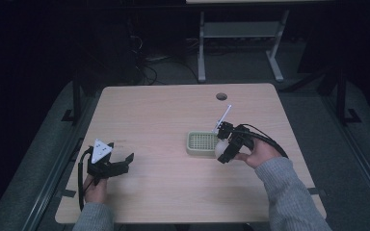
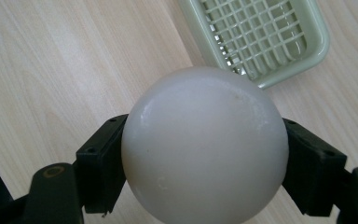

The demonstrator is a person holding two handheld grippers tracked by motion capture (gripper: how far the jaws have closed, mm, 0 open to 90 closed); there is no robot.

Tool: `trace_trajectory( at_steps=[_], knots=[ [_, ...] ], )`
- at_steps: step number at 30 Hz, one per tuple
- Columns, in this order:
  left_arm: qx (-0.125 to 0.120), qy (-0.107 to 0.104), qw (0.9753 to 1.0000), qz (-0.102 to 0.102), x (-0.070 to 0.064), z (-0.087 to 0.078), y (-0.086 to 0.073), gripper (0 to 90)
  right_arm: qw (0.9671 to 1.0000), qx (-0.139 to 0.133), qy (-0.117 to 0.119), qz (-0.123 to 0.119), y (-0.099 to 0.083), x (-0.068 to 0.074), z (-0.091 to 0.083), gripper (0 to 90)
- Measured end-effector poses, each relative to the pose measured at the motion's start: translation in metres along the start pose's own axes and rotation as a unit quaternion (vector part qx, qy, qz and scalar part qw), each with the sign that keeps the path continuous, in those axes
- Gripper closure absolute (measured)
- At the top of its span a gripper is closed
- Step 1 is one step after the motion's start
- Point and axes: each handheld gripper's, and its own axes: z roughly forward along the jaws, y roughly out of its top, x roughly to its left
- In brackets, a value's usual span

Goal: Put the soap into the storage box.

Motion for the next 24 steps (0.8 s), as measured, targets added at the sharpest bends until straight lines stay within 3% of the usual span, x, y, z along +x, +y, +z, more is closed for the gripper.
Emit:
trace_trajectory(
  at_steps=[24],
  knots=[
    [-0.001,0.0,1.0,-0.002,0.001,-0.001,0.0,14.9,0.9999,0.012,0.007,-0.009,0.023,-0.004,0.004,23.6]
  ],
)
